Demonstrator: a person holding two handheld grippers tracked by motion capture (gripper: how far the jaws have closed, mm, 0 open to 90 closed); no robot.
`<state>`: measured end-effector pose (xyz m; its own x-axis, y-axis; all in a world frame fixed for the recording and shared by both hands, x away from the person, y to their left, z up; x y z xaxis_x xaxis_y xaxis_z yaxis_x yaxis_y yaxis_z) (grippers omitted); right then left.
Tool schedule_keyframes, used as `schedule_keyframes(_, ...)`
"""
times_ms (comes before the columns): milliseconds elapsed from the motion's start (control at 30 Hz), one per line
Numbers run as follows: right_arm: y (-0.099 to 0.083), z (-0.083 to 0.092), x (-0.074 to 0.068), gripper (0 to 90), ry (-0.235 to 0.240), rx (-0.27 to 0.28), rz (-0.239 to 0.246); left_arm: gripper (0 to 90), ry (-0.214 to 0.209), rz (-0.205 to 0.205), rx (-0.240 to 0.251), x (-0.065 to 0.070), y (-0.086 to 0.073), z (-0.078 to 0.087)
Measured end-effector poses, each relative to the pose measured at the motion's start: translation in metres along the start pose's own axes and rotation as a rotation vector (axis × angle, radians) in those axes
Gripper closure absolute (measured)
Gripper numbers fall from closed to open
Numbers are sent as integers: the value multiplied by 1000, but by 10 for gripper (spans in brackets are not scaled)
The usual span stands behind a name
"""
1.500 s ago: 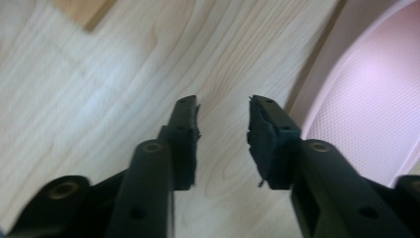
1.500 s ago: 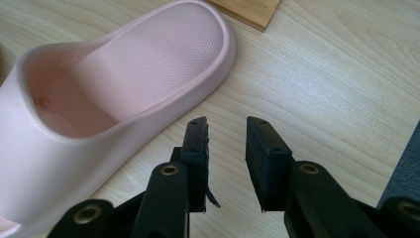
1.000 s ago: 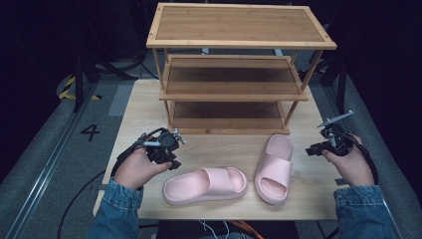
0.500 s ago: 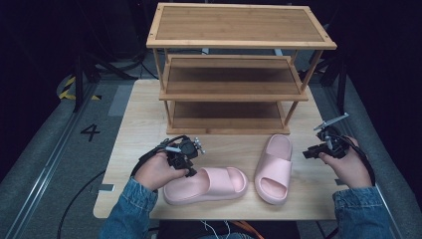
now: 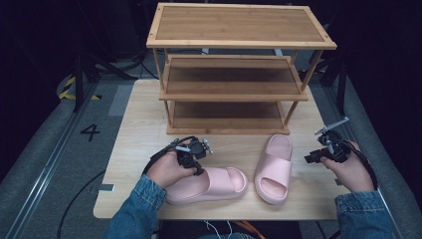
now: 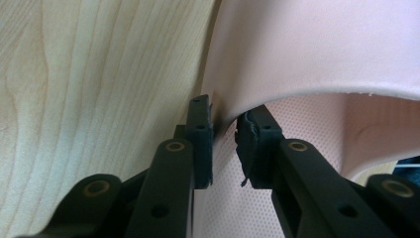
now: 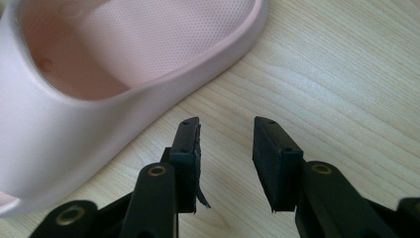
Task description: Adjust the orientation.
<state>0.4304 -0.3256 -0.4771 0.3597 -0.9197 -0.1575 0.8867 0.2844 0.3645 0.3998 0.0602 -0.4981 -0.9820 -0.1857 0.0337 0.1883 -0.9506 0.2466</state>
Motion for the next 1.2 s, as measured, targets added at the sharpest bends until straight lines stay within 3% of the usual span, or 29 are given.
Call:
schedule_keyframes(367, -3, -5, 1, 647, -5, -17, 3, 833, 12, -7, -6, -2, -1, 0)
schedule_keyframes(600, -3, -4, 4, 647, -5, -14, -3, 834, 56, 39, -10, -15, -13, 10)
schedule_keyframes(767, -4, -6, 4, 645, -4, -17, -8, 836, 86, 106, 7, -24, -22, 15)
schedule_keyframes(1033, -4, -9, 5, 640, -2, -23, -11, 833, 150, 296, 46, -49, -45, 21)
schedule_keyframes(1200, -4, -10, 3, 639, 2, -28, -9, 833, 166, 386, 53, -59, -58, 22)
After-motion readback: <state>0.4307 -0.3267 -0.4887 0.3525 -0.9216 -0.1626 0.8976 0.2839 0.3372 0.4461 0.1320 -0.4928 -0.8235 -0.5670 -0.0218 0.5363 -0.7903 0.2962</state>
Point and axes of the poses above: each handheld gripper's, and its own axes: z roughly backward along the jaws, y roughly out of its top, x roughly to its right, the point moved 9 cm from there along -z, roughly forward along the jaws, and after that the axes turned 13 degrees about -z, right-handed, at the moved point
